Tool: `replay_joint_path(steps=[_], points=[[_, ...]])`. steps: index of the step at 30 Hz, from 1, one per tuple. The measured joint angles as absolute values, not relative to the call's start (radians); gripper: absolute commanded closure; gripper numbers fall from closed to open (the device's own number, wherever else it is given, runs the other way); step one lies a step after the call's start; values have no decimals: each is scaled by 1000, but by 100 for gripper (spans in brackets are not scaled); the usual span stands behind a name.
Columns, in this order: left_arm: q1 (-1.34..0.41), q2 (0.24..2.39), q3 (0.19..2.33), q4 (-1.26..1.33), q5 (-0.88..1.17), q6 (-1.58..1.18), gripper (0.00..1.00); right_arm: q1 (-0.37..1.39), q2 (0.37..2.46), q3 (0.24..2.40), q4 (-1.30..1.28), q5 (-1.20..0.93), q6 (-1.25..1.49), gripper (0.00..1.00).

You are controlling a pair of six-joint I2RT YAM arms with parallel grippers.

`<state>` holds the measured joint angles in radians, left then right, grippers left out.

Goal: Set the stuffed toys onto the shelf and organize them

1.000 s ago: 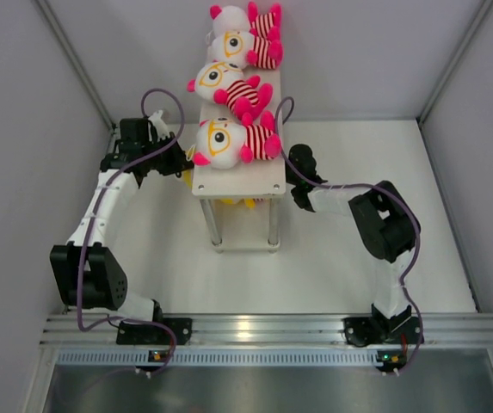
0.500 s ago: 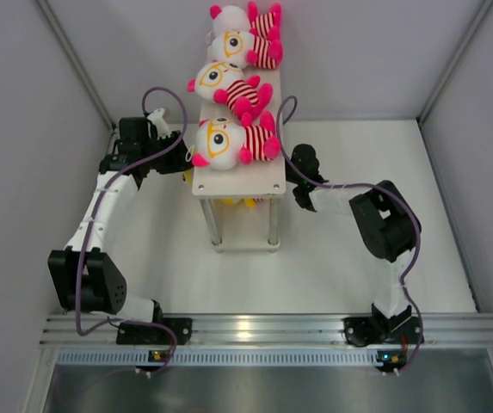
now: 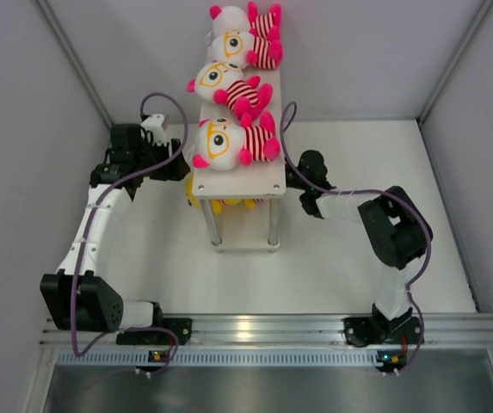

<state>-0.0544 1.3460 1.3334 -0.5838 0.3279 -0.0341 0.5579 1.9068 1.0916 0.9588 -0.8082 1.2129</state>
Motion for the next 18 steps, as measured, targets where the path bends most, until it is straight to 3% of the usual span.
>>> replay_joint_path(steps=[11, 18], points=[[-47, 1345, 1233, -633, 316, 34, 34, 548, 1826, 993, 915, -854, 1158, 100], [-47, 1345, 1216, -636, 317, 48, 35, 542, 1762, 941, 756, -862, 1051, 100]])
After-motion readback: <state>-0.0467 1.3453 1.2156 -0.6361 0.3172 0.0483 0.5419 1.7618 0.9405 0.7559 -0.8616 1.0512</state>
